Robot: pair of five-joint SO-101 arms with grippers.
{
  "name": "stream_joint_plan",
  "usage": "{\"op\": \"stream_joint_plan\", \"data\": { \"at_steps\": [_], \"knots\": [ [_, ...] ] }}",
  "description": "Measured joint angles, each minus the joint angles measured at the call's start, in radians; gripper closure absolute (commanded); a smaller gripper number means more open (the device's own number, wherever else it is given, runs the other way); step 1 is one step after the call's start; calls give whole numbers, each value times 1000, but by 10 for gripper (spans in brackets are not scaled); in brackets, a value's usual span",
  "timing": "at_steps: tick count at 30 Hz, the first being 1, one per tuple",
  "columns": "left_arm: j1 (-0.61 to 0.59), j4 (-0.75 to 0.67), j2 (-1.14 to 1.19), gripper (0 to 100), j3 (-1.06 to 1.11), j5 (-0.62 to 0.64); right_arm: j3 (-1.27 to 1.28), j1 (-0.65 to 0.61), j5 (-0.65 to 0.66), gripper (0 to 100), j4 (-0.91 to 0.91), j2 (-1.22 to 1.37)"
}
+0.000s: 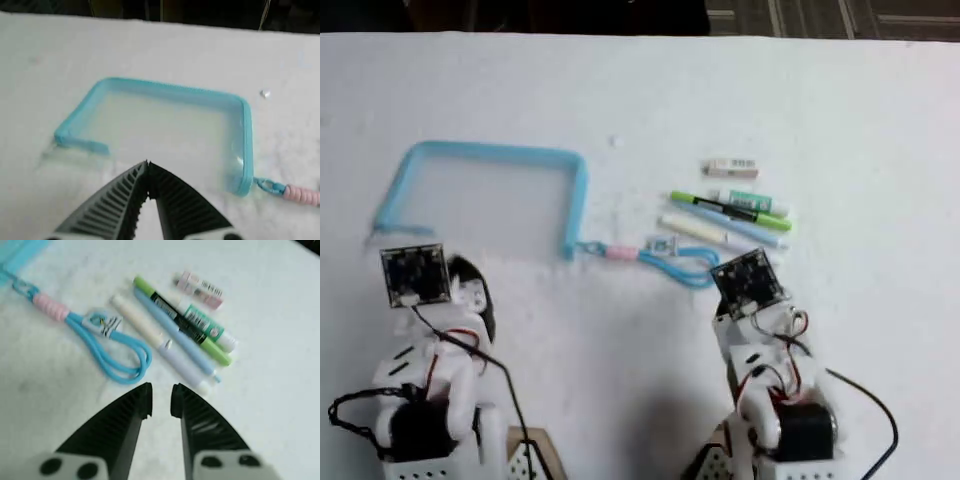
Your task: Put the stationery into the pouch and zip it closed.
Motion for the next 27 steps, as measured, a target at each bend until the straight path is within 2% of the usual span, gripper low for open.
{"op": "stream_joint_plan", "data": {
  "at_steps": [5, 10, 14, 22, 27],
  "knots": [
    [-66, -130, -2, 976, -32, 0, -209, -117, -38, 904, 81, 169],
    [-71, -147, -9, 976, -66, 0, -529, -242, -51, 806, 186, 543],
    [-71, -101, 43, 976, -107, 0, -825, -284, -44, 769, 221, 899],
    [-77, 77, 399, 972, -410, -2, -1105, -423, 247, 714, 227, 1452],
    [-80, 115, 632, 872, -482, -2, -1243, -468, 377, 656, 227, 1720]
  ]
}}
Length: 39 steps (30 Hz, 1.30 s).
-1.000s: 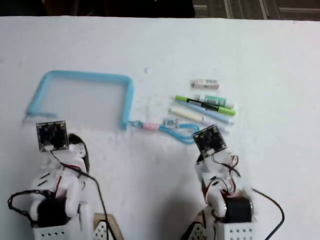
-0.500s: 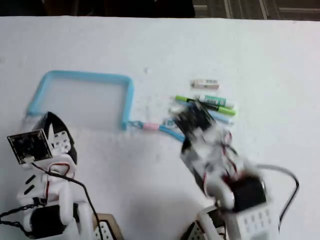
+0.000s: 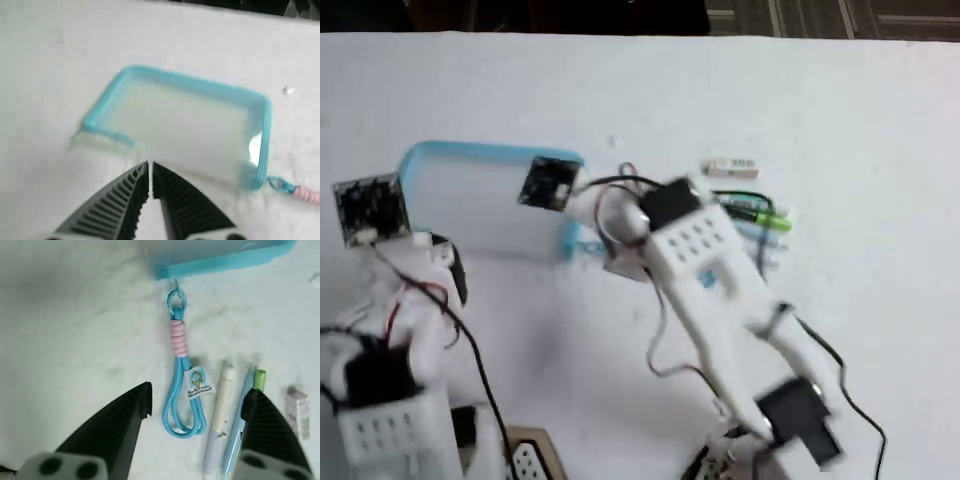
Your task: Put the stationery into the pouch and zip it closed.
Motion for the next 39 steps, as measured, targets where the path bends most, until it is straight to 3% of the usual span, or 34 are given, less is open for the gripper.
{"op": "stream_joint_plan", "data": {
  "at_steps": [5, 18, 21, 26, 39],
  "knots": [
    [-17, 0, 115, 841, -2, 0, -164, 5, 57, 646, 0, 282],
    [-17, 0, 133, 841, -2, 0, -575, 11, 69, 649, 3, 845],
    [-17, 0, 133, 842, -2, 0, -678, 23, 69, 722, 57, 916],
    [-17, 0, 133, 840, -2, 0, -853, 51, 68, 989, 115, 997],
    [-17, 0, 133, 766, -2, -49, -1125, 60, -15, 981, 299, 985]
  ]
}}
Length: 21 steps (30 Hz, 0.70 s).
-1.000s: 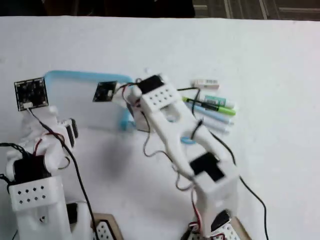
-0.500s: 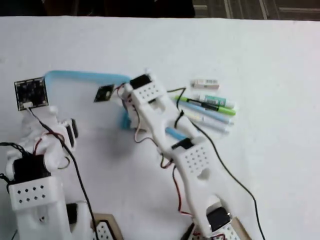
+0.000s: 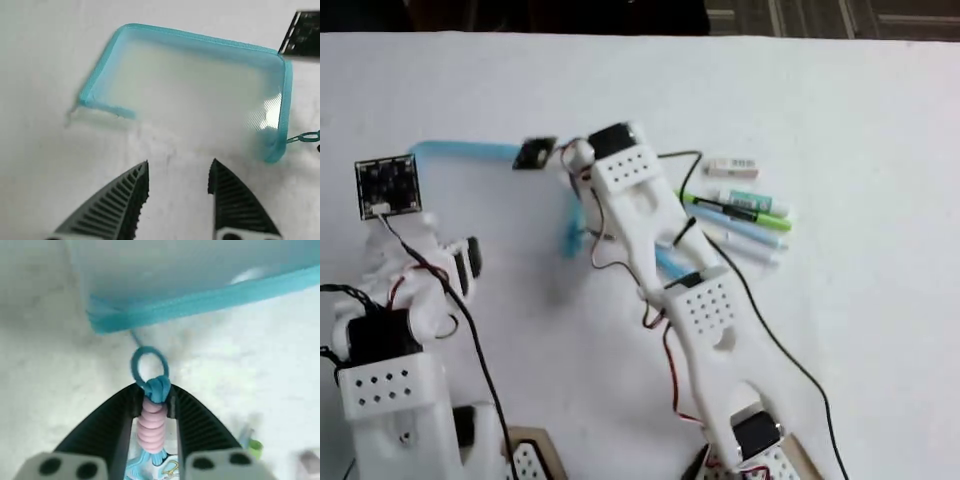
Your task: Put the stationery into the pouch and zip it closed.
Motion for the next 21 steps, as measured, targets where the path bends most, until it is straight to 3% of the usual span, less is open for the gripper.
{"op": "stream_joint_plan", "data": {
  "at_steps": [8, 13, 21],
  "knots": [
    [0, 17, 0, 762, -143, 0, -3, -83, -89, 981, 0, -267],
    [0, 109, 0, 753, -236, 0, -3, -146, -147, 981, 3, -433],
    [0, 170, 0, 708, -279, 32, -3, -186, -164, 981, 3, -623]
  ]
}}
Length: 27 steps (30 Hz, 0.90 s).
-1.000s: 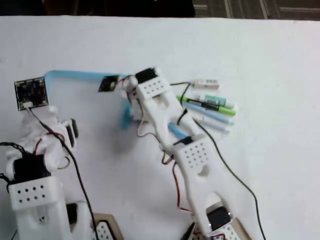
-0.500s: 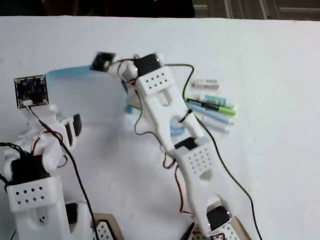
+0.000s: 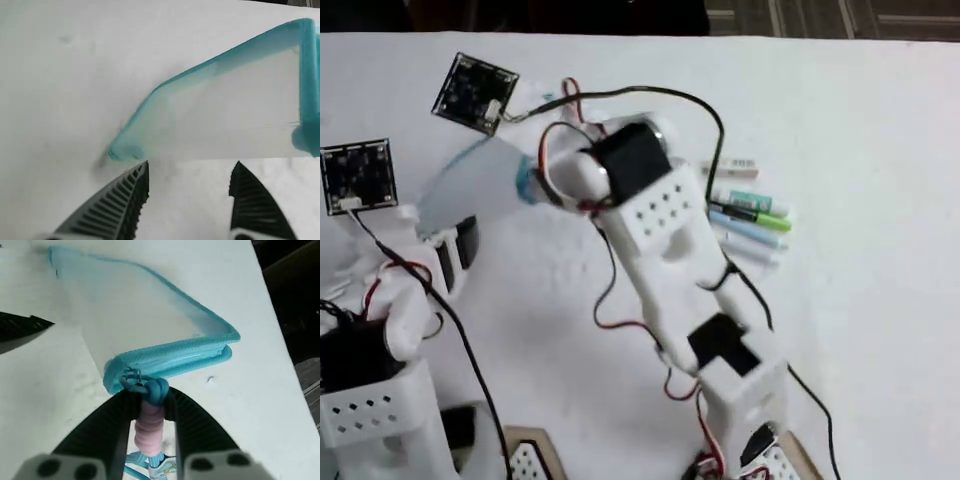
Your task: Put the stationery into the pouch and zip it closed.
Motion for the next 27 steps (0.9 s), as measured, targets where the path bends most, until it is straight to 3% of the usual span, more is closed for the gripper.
{"op": "stream_joint_plan", "data": {
  "at_steps": [3, 15, 21, 27],
  "knots": [
    [2, 40, 0, 701, -49, 92, 0, -17, 0, 981, 0, -40],
    [230, 92, -2, 697, -146, 310, 44, -18, 0, 981, 2, -44],
    [293, 77, 32, 697, -150, 344, 44, -17, 0, 981, 2, -44],
    [270, 25, 250, 702, -160, 347, 44, -18, 0, 981, 2, -44]
  ]
}}
